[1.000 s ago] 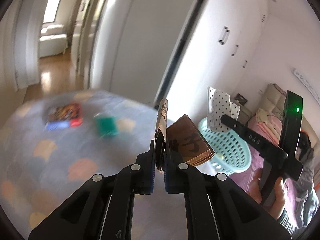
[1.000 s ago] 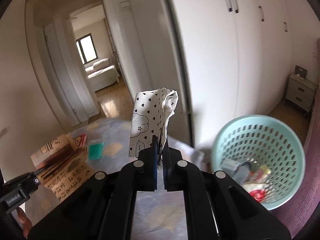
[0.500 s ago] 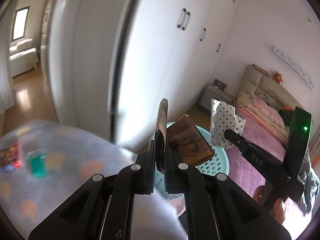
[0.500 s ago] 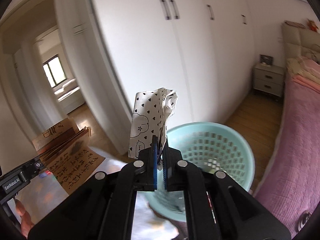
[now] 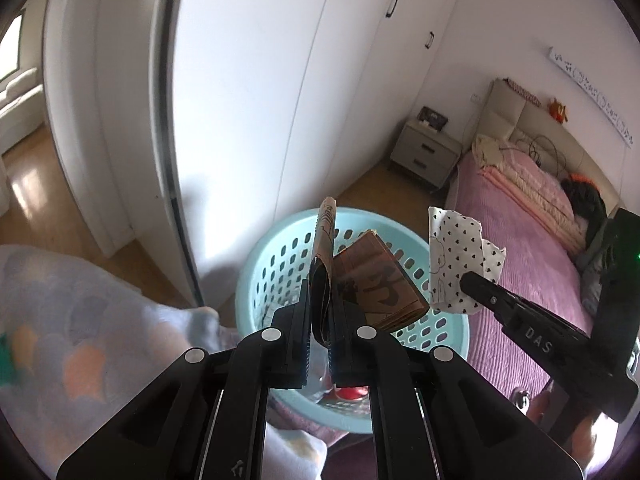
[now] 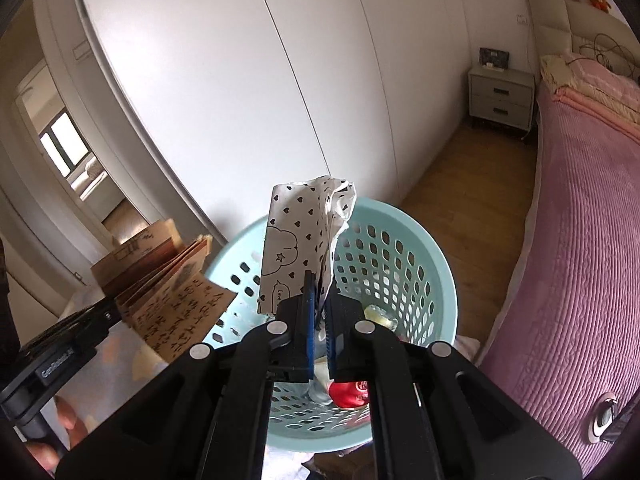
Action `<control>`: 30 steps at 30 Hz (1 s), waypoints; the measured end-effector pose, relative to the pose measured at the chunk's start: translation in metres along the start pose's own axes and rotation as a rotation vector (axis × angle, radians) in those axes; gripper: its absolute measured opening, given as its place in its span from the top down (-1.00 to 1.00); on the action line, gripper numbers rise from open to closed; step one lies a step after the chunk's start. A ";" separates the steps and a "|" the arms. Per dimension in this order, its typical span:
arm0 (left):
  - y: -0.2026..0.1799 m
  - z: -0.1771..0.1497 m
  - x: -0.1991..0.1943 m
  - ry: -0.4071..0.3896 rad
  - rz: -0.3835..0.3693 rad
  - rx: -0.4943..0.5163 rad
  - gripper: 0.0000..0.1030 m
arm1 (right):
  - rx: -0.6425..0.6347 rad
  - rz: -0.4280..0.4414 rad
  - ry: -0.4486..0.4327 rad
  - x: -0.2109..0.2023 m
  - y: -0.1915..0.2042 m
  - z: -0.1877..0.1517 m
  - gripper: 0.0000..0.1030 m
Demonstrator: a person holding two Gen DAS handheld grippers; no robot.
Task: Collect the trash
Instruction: 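Carry both paper bags over the teal basket and open both tools, then move both tools back over the table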
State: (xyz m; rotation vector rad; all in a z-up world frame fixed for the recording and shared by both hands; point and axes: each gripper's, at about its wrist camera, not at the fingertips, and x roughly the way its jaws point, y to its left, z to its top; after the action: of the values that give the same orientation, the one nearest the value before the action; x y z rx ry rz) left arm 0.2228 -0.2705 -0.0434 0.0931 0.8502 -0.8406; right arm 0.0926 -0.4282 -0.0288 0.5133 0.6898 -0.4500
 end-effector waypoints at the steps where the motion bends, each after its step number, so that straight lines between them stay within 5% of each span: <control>1: -0.001 0.001 0.003 0.005 -0.002 -0.001 0.90 | 0.003 -0.001 0.002 0.002 0.001 0.000 0.94; 4: -0.001 0.005 0.013 0.015 -0.005 -0.010 0.69 | 0.003 0.003 0.014 0.008 0.000 0.003 0.92; 6: -0.002 0.005 0.016 0.017 -0.008 -0.006 0.25 | 0.008 0.009 0.028 0.013 0.000 0.003 0.74; 9: -0.003 0.001 0.012 0.007 0.006 0.016 -0.13 | 0.026 0.016 0.032 0.015 -0.003 0.002 0.44; 18: 0.012 -0.012 -0.017 -0.017 -0.011 -0.027 -0.13 | 0.014 0.038 0.015 -0.002 0.013 -0.004 0.43; 28: 0.045 -0.034 -0.092 -0.123 0.063 -0.044 -0.13 | -0.088 0.118 0.003 -0.017 0.070 -0.017 0.42; 30: 0.057 -0.036 -0.110 -0.147 0.077 -0.066 -0.13 | -0.120 0.140 0.001 -0.020 0.088 -0.022 0.28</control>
State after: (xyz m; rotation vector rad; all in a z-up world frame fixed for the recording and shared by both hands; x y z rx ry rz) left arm 0.1996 -0.1497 -0.0051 0.0055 0.7309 -0.7370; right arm 0.1171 -0.3420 -0.0035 0.4449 0.6733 -0.2755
